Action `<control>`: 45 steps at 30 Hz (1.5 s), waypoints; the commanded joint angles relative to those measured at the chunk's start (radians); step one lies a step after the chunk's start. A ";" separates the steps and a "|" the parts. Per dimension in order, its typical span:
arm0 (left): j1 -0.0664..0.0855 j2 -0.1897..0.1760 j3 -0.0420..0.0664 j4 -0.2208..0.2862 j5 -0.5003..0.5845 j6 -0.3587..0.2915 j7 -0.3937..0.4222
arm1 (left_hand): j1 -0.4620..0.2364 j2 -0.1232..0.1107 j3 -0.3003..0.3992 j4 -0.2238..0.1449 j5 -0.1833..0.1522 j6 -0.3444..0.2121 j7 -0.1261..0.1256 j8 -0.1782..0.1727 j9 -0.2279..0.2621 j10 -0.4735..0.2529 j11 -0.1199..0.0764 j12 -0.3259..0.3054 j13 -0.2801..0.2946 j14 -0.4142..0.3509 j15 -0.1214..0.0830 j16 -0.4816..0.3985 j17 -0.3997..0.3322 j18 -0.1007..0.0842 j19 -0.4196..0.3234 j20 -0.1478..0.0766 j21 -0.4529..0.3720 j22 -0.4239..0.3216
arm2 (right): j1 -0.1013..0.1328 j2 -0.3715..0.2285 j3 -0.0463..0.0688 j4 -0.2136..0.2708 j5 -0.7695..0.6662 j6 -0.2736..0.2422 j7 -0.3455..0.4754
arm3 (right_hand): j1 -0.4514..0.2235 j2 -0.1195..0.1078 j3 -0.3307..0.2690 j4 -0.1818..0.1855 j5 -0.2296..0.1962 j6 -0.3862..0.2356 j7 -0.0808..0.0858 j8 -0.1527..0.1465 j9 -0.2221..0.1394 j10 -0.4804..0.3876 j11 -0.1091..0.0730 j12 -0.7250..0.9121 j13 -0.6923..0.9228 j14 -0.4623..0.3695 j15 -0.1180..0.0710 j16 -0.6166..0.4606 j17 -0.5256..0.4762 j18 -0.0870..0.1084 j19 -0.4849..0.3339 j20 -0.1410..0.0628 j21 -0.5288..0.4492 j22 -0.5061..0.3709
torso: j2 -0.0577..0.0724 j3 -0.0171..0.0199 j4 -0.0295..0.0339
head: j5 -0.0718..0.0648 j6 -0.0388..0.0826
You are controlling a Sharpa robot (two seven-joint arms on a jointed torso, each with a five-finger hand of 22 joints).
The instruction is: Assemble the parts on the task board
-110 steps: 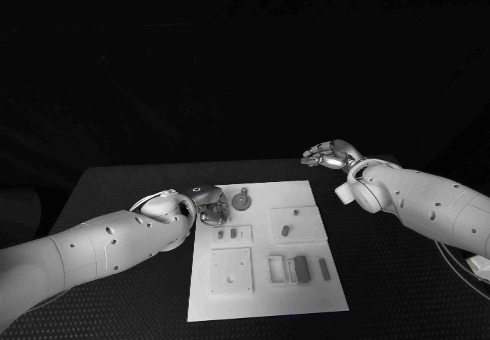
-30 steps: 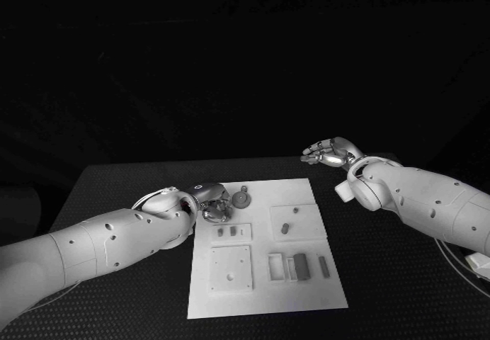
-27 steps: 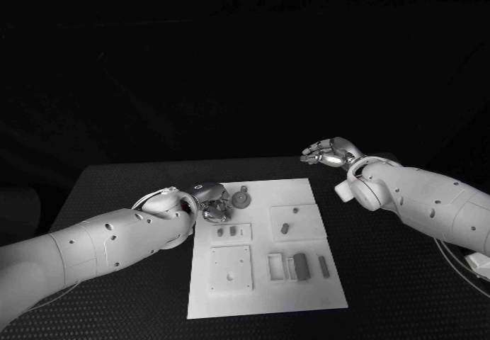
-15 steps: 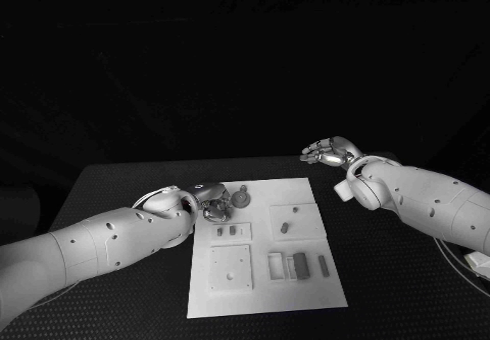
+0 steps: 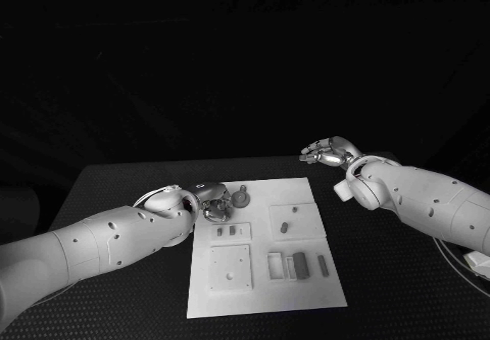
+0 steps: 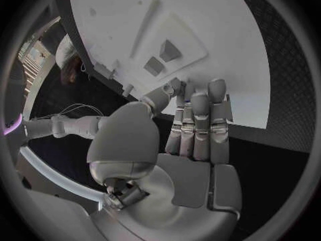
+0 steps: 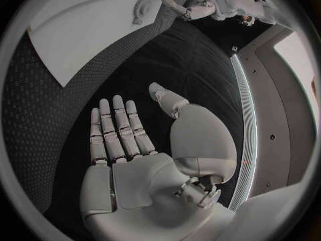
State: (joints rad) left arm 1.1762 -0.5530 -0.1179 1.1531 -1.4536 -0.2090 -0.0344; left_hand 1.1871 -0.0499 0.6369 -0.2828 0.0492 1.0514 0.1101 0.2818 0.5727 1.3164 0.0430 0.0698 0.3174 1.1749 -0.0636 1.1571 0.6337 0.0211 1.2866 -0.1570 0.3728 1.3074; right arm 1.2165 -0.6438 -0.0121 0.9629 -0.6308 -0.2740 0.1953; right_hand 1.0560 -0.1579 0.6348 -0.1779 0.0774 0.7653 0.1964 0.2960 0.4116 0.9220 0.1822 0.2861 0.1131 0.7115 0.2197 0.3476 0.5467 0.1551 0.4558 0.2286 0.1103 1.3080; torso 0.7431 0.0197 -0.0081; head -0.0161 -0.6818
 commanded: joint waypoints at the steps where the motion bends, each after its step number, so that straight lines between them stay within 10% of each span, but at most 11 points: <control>1: -0.012 0.003 -0.009 -0.004 -0.015 0.026 -0.010 | 0.003 0.011 0.005 -0.001 0.003 0.007 -0.001 0.004 -0.001 0.009 0.001 0.000 -0.001 -0.003 -0.003 0.007 0.002 0.059 -0.001 -0.005 -0.005 0.022 | 0.000 0.001 0.000 0.001 -0.001 0.016 0.011 | -0.003 0.011 -0.006 0.003 0.002 -0.006 0.001 0.005 -0.001 -0.003 0.001 0.002 -0.001 -0.008 -0.001 -0.005 0.001 -0.016 0.005 0.000 -0.007 0.008 | 0.000 -0.0003 0.0007 | -0.002 0.000; 17: -0.012 -0.007 -0.009 -0.001 0.046 -0.062 0.016 | -0.009 -0.013 -0.001 0.000 0.004 -0.036 0.017 -0.018 -0.008 -0.002 0.005 -0.002 0.000 -0.011 0.000 0.007 0.006 0.057 -0.003 -0.004 -0.011 0.021 | -0.001 0.000 0.000 0.001 -0.001 0.018 0.012 | -0.004 0.011 -0.006 0.004 0.002 -0.006 0.002 0.005 -0.002 -0.003 0.001 0.002 -0.001 -0.008 -0.001 -0.005 0.002 -0.017 0.005 0.000 -0.009 0.009 | 0.000 -0.0005 0.0005 | -0.002 0.000; 23: -0.012 -0.007 -0.009 -0.008 0.052 -0.068 0.008 | -0.013 -0.034 -0.003 0.003 0.004 -0.133 0.044 -0.068 -0.031 -0.011 0.010 -0.001 0.001 -0.019 0.005 0.006 0.009 0.057 -0.006 -0.001 -0.017 0.021 | -0.001 0.000 0.000 0.002 -0.001 0.020 0.012 | -0.004 0.010 -0.006 0.004 0.002 -0.007 0.002 0.005 -0.002 -0.003 0.001 0.002 -0.001 -0.008 -0.001 -0.005 0.002 -0.017 0.005 0.000 -0.009 0.010 | 0.000 0.0005 0.0005 | -0.002 0.000; 45: -0.012 -0.014 -0.008 -0.013 0.052 -0.068 -0.003 | -0.015 -0.045 -0.006 0.006 0.004 -0.161 0.047 -0.076 -0.038 -0.012 0.011 0.000 0.004 -0.021 0.006 0.007 0.011 0.059 -0.004 0.001 -0.019 0.022 | -0.001 -0.001 0.000 0.001 -0.001 0.019 0.012 | -0.003 0.011 -0.006 0.003 0.002 -0.008 0.003 0.005 -0.003 -0.003 0.001 0.002 -0.002 -0.008 -0.001 -0.006 0.003 -0.017 0.005 0.000 -0.012 0.011 | 0.000 -0.0004 0.0003 | -0.003 0.000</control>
State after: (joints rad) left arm 1.1629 -0.5654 -0.1268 1.1405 -1.4059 -0.2594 -0.0293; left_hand 1.1723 -0.0882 0.6350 -0.2784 0.0504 0.8963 0.1586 0.2120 0.5357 1.3056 0.0496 0.0697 0.3207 1.1554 -0.0624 1.1617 0.6435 0.0235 1.2823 -0.1607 0.3601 1.3079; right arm 1.2162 -0.6448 -0.0122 0.9633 -0.6306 -0.2686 0.1956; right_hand 1.0520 -0.1539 0.6320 -0.1751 0.0774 0.7653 0.1964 0.2960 0.4100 0.9220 0.1822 0.2861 0.1125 0.7115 0.2197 0.3477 0.5484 0.1551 0.4557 0.2286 0.1026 1.3075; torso 0.7428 0.0195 -0.0077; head -0.0188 -0.6822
